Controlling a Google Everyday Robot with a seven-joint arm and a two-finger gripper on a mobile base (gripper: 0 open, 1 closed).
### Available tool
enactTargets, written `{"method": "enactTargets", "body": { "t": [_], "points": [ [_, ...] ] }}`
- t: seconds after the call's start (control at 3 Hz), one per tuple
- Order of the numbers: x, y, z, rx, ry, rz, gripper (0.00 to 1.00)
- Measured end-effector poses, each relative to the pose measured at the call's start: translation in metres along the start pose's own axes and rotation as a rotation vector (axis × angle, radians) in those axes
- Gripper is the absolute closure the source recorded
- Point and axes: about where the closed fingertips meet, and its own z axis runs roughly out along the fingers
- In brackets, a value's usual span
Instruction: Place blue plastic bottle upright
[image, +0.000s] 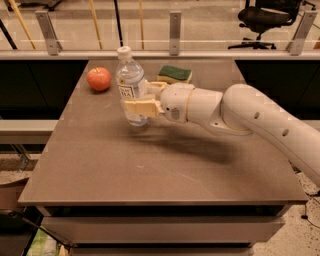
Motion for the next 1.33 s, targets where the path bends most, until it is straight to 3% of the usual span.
{"method": "enactTargets", "body": {
  "t": [0.33,1.0,1.33],
  "points": [
    [0.012,-0.005,0.001,0.008,-0.028,-0.001,1.00],
    [0.030,-0.006,0.003,0.050,0.031,0.030,1.00],
    [0.029,-0.006,0.003,0.050,0.031,0.030,0.81]
  ]
}}
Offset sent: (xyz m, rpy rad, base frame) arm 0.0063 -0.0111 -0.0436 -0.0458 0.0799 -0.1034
